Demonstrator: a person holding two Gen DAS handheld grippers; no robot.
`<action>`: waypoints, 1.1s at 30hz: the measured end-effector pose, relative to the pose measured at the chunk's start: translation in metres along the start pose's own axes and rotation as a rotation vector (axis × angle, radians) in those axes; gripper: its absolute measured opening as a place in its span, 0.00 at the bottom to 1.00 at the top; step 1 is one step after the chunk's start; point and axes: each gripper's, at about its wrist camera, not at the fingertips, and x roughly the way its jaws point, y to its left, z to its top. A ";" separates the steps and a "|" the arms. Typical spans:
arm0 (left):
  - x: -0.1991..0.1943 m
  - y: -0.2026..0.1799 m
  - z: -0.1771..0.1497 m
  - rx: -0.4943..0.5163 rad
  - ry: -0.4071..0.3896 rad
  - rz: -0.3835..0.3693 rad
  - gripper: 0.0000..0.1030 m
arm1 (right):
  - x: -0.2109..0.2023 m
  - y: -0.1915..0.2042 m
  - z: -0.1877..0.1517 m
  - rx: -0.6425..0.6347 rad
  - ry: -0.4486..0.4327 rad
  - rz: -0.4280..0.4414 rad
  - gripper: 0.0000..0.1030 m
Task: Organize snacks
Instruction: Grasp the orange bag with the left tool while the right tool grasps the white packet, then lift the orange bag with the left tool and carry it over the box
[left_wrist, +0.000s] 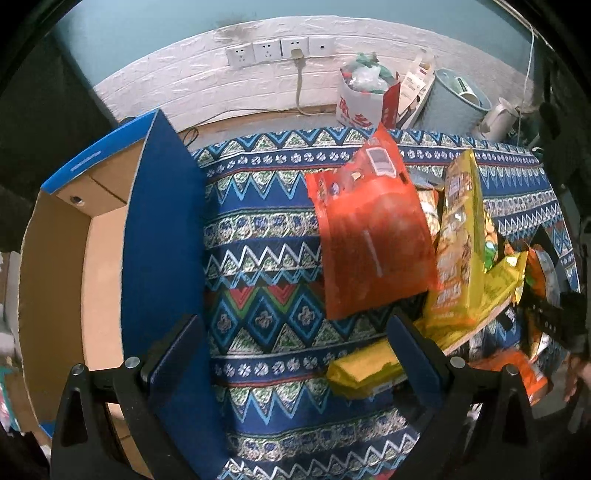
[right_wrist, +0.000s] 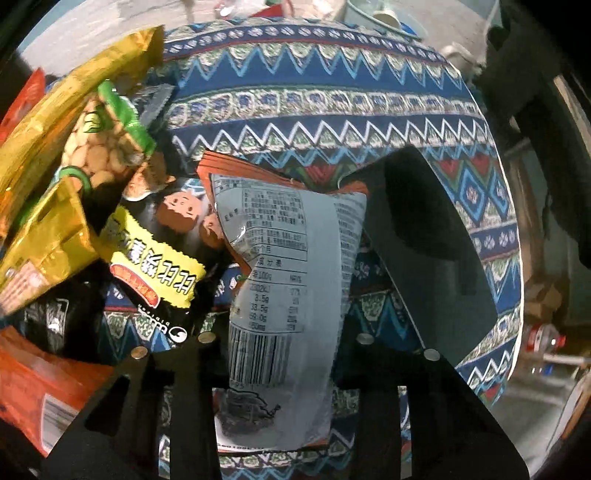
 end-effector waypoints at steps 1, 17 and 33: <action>0.001 -0.001 0.003 -0.004 0.002 -0.008 0.98 | -0.003 0.001 0.000 -0.013 -0.010 -0.002 0.31; 0.028 -0.020 0.064 -0.073 0.019 -0.097 0.98 | -0.075 0.004 0.026 -0.113 -0.211 -0.012 0.30; 0.088 -0.013 0.058 -0.191 0.149 -0.286 0.80 | -0.071 0.014 0.047 -0.165 -0.286 0.081 0.30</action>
